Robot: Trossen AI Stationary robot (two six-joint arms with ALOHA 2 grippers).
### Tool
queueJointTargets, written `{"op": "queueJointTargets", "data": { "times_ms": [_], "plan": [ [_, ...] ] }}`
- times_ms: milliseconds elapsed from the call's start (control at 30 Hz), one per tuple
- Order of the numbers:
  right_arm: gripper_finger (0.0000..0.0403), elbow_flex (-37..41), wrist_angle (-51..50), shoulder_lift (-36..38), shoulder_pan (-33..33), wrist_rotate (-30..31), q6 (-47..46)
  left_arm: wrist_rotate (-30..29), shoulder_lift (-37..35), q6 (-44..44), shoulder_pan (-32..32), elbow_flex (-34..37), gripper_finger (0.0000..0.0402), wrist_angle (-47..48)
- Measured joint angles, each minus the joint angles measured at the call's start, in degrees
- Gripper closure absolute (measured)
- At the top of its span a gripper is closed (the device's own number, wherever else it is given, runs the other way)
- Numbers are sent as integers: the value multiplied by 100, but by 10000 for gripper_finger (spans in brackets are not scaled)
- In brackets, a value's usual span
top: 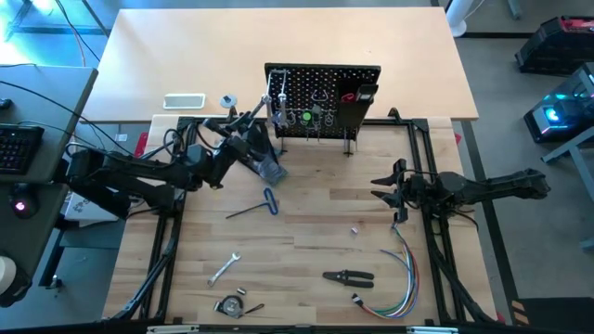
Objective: Hang tools onto peg board
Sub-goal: Hang the silver wrench on the pegboard
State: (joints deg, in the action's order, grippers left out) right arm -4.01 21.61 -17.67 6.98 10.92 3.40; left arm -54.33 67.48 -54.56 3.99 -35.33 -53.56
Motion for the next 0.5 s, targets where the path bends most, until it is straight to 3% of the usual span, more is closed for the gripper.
{"op": "queueJointTargets", "data": {
  "times_ms": [500],
  "plan": [
    [269,0,0,2,2,42,0,568,28,362,436,0,299,113]
  ]
}}
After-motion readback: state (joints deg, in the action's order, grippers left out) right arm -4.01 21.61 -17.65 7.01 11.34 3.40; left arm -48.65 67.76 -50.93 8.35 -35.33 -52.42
